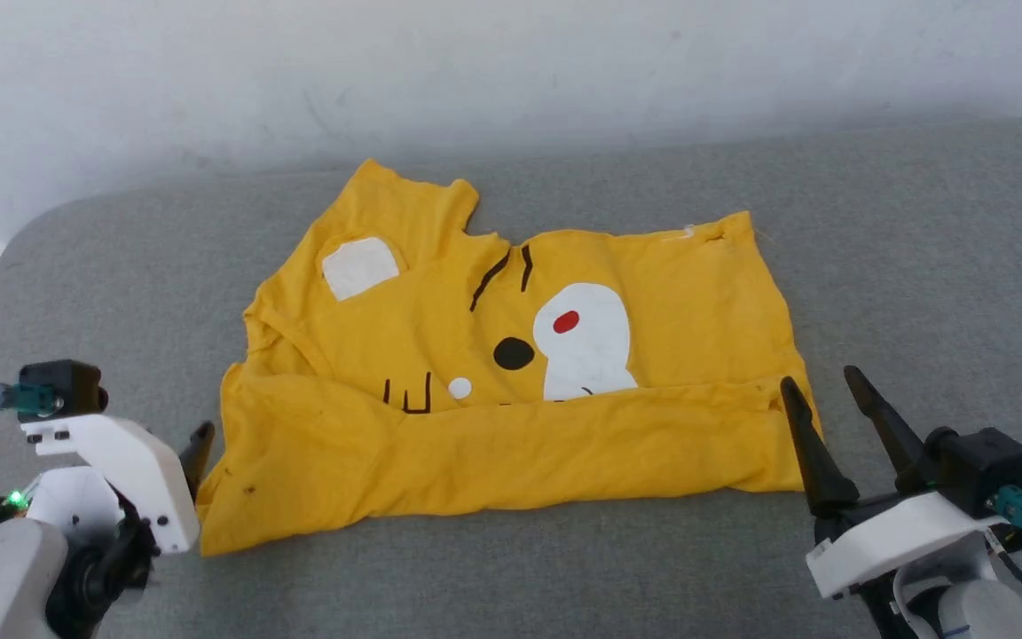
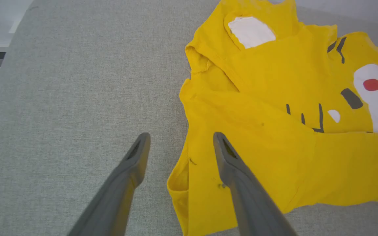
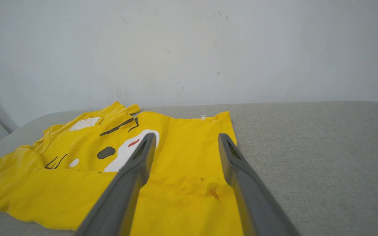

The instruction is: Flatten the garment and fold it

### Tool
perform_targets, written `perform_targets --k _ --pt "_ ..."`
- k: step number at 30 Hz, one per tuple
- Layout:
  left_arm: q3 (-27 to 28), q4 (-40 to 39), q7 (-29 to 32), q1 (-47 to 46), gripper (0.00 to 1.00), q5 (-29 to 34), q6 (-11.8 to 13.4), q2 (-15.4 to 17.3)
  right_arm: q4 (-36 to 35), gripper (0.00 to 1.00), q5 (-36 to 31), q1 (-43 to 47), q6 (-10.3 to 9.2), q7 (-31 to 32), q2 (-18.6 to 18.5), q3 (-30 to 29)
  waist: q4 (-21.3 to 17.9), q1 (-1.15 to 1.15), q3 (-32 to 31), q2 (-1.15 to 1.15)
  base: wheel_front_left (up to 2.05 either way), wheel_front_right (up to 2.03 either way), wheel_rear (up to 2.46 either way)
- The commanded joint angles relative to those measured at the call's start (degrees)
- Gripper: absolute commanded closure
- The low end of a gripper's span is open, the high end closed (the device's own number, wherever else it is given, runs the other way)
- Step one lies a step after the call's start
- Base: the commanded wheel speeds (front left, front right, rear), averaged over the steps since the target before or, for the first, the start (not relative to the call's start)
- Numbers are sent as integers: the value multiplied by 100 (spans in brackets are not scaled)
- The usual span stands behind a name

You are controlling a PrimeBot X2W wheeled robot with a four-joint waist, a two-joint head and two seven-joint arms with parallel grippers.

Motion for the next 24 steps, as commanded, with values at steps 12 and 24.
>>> perform_targets --k 12,24 --pt "-567 -324 1592 515 0 -204 157 384 -921 0 -259 371 -11 357 255 -126 -361 1 142 0 0 0 0" --pt "-1123 590 1837 201 100 -186 -142 -228 -1152 0 -213 375 -11 551 207 -175 -469 1 233 0 0 0 0"
